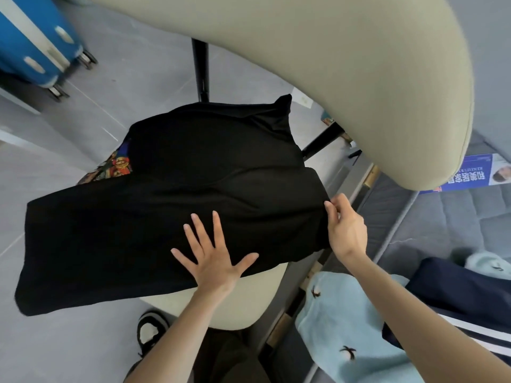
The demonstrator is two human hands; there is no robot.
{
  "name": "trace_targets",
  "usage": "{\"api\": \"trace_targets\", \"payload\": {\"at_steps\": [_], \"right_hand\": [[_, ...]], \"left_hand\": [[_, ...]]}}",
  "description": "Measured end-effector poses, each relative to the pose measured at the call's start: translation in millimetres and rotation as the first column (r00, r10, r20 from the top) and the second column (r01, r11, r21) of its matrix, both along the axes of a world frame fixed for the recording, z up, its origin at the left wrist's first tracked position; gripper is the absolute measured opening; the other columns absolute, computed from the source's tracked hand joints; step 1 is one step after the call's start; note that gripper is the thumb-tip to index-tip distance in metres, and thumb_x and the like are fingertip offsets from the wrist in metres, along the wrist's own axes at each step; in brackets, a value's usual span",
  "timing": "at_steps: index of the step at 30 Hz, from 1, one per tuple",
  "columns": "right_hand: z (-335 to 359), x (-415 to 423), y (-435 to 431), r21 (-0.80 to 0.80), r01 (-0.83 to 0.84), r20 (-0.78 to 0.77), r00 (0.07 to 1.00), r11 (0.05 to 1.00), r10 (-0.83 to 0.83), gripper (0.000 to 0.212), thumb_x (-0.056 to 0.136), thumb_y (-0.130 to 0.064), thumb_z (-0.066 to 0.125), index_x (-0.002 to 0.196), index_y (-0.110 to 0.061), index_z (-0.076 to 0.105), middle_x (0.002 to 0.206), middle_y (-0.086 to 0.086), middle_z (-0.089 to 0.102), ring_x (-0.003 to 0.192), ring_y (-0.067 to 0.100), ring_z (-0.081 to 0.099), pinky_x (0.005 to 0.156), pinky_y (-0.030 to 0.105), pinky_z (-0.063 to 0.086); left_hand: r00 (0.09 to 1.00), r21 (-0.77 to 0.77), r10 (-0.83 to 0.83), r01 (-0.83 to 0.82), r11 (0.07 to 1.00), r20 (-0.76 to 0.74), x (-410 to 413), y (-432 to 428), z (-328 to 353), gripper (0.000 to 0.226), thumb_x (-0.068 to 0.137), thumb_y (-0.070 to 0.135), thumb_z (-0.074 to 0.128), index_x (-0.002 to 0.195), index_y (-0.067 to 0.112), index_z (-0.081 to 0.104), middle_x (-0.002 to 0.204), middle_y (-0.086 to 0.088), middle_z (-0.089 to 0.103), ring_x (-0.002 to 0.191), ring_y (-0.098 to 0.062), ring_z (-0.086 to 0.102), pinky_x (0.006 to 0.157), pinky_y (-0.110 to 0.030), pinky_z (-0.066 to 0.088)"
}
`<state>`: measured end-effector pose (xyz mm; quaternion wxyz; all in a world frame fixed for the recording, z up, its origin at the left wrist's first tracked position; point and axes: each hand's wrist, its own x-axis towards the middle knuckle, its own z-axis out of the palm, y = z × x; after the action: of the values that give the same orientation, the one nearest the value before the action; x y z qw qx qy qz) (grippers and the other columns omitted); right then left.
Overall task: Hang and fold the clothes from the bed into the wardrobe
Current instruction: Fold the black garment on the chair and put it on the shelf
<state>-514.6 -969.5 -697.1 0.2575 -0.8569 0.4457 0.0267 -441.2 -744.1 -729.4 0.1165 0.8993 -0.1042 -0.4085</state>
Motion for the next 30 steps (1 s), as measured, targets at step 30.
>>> {"api": "trace_targets", "payload": {"at_steps": [30], "right_hand": [[-36, 88, -8, 0.540, 0.534, 0.007, 0.770, 0.651, -0.638, 0.021, 0.098, -0.036, 0.052, 0.108, -0.019, 0.047, 0.095, -0.004, 0.053, 0.100, 0.025, 0.052, 0.087, 0.037, 0.042]], "left_hand": [[0.971, 0.012, -0.224, 0.223, 0.975, 0.088, 54, 18, -14, 0.112, 0.062, 0.092, 0.021, 0.130, 0.037, -0.048, 0.140, 0.000, -0.054, 0.132, -0.026, -0.043, 0.103, -0.070, -0.013]]}}
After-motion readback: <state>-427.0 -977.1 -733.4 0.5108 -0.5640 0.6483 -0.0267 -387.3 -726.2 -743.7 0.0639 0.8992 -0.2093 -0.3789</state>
